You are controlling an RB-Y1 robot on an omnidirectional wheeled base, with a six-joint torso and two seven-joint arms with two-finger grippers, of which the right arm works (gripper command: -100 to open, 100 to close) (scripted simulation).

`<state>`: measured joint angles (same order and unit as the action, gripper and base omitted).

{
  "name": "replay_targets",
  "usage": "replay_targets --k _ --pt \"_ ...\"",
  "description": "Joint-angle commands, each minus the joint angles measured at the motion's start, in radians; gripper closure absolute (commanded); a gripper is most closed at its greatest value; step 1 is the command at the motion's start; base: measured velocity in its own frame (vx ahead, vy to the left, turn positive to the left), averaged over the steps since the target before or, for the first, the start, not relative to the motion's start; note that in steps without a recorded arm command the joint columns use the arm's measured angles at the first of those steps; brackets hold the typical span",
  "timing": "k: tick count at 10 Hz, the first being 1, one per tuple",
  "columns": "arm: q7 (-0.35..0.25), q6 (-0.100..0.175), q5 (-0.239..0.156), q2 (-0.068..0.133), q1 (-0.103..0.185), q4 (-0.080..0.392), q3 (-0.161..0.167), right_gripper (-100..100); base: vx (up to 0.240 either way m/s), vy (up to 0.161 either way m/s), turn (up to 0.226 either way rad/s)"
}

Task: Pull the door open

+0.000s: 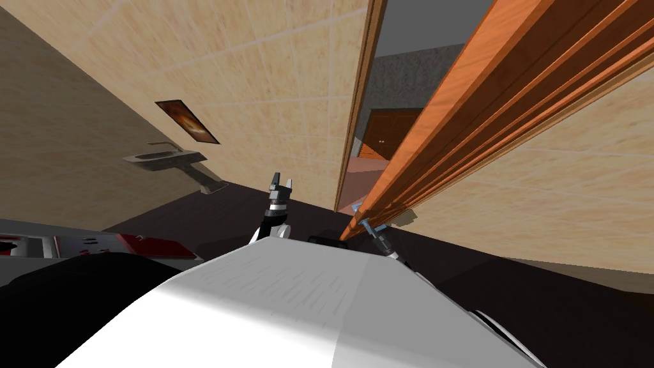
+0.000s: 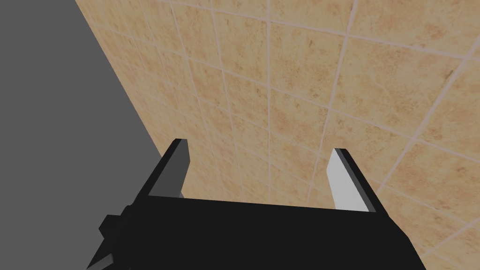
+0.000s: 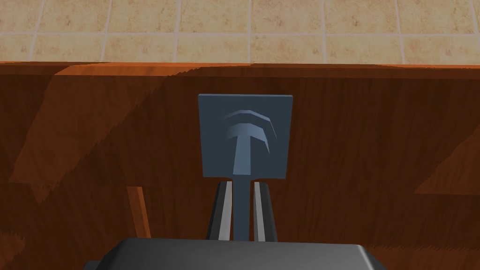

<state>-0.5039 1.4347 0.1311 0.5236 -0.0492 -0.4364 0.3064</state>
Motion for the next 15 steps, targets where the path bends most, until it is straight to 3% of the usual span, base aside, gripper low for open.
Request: replay_targets --k 1,8,12,15 --pt "0.000 0.000 0.000 0.000 0.000 0.000 0.000 100 -0.030 -0.024 0.029" --pt "0.004 -0.050 0.014 -0.022 0.011 -0.013 -0.057 100 0.095 0.110 0.190" --pt "0.008 -0.071 0.021 -0.033 0.017 -0.015 -0.087 100 0.055 0.016 0.195" --pt "0.009 -0.081 0.024 -0.038 0.019 -0.015 -0.100 100 0.020 -0.001 0.067"
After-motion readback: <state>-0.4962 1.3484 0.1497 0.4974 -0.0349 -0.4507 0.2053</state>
